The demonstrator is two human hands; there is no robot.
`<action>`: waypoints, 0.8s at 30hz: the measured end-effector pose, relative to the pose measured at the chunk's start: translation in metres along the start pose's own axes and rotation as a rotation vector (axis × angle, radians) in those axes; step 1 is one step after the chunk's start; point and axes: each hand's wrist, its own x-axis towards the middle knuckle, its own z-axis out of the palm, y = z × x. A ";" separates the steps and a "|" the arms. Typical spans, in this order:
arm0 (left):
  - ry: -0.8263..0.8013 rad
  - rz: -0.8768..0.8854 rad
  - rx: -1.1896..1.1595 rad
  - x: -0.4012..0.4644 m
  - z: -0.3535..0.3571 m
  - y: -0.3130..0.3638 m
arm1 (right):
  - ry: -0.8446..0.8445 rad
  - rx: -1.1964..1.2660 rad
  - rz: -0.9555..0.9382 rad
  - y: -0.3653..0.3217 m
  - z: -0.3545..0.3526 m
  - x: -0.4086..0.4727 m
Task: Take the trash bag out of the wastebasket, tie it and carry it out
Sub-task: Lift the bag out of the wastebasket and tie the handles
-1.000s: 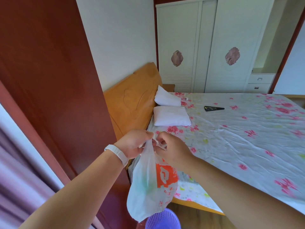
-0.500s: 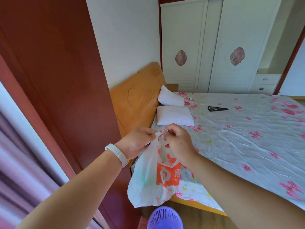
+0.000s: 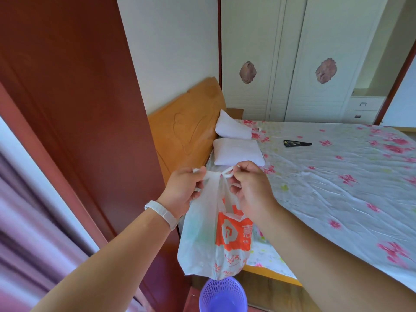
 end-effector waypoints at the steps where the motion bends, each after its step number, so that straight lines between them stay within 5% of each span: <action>1: 0.020 0.001 -0.036 0.002 0.000 -0.002 | -0.006 0.050 0.019 -0.001 0.001 -0.002; 7: 0.031 0.017 -0.326 0.006 0.003 -0.010 | -0.106 0.257 0.134 -0.001 -0.008 -0.001; 14: -0.171 -0.014 -0.470 -0.001 0.006 -0.003 | -0.074 0.369 0.140 -0.006 -0.009 0.006; 21: -0.051 -0.195 -0.307 0.012 0.008 0.006 | -0.018 0.570 0.229 -0.004 -0.016 0.011; 24: -0.034 -0.248 -0.157 0.023 -0.004 -0.008 | 0.036 0.433 0.277 0.010 -0.027 0.019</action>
